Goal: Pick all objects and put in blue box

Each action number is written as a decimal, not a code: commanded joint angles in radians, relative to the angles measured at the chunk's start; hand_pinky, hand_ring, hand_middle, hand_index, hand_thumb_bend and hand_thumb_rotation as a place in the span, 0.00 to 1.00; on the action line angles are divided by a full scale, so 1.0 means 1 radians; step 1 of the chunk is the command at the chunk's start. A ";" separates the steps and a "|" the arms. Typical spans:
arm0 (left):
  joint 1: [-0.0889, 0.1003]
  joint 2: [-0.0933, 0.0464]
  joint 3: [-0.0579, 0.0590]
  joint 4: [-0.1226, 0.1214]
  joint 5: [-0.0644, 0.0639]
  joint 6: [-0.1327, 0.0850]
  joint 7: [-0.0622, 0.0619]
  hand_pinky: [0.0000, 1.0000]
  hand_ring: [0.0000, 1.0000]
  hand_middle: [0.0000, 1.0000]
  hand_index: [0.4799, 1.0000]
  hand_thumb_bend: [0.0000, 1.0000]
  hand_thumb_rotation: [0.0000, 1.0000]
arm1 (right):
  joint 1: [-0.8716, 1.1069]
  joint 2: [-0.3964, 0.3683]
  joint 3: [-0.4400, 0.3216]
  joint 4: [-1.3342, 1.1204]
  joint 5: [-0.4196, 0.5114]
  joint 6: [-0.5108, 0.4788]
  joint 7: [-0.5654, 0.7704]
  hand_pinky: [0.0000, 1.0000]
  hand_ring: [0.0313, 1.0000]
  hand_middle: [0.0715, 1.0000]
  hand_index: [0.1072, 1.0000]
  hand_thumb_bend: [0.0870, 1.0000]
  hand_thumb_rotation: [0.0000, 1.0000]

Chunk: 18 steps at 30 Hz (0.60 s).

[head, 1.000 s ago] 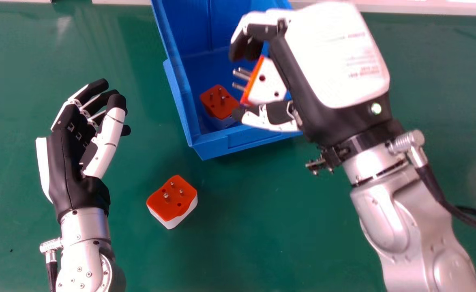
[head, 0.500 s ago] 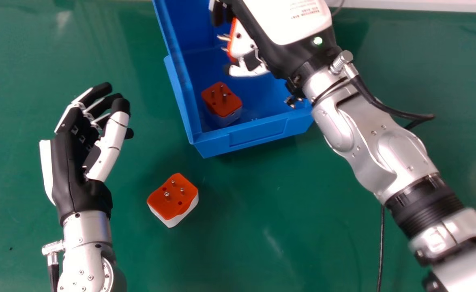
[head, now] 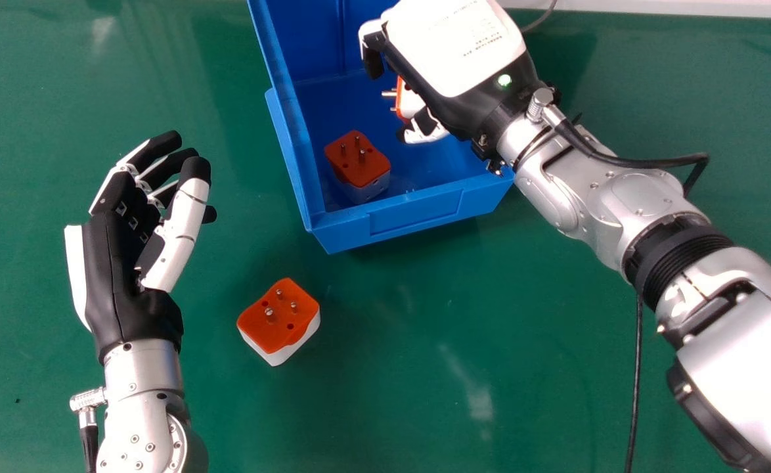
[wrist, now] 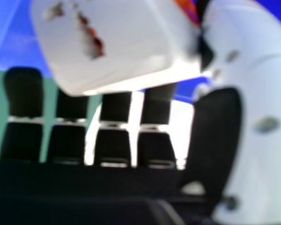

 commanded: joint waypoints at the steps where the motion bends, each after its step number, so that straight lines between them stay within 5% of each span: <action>1: -0.014 0.004 -0.007 -0.011 0.016 -0.011 0.007 0.53 0.65 0.71 0.43 0.59 0.40 | -0.061 -0.005 0.018 -0.012 0.002 0.023 -0.029 0.28 0.40 0.48 0.46 0.45 0.00; 5: -0.021 0.010 0.000 0.020 0.011 -0.029 -0.003 0.53 0.65 0.71 0.43 0.59 0.40 | -0.063 -0.018 0.086 -0.027 -0.053 0.107 -0.011 0.28 0.40 0.48 0.46 0.45 0.00; 13: -0.020 0.004 -0.005 -0.003 0.008 -0.013 -0.003 0.52 0.65 0.71 0.43 0.58 0.40 | -0.046 -0.032 0.138 -0.132 -0.078 0.265 0.130 0.28 0.40 0.47 0.47 0.45 0.00; 18: -0.026 0.010 -0.001 0.019 0.008 -0.027 -0.007 0.52 0.65 0.71 0.43 0.58 0.40 | -0.029 -0.050 0.139 -0.187 -0.071 0.268 0.125 0.28 0.40 0.47 0.47 0.45 0.00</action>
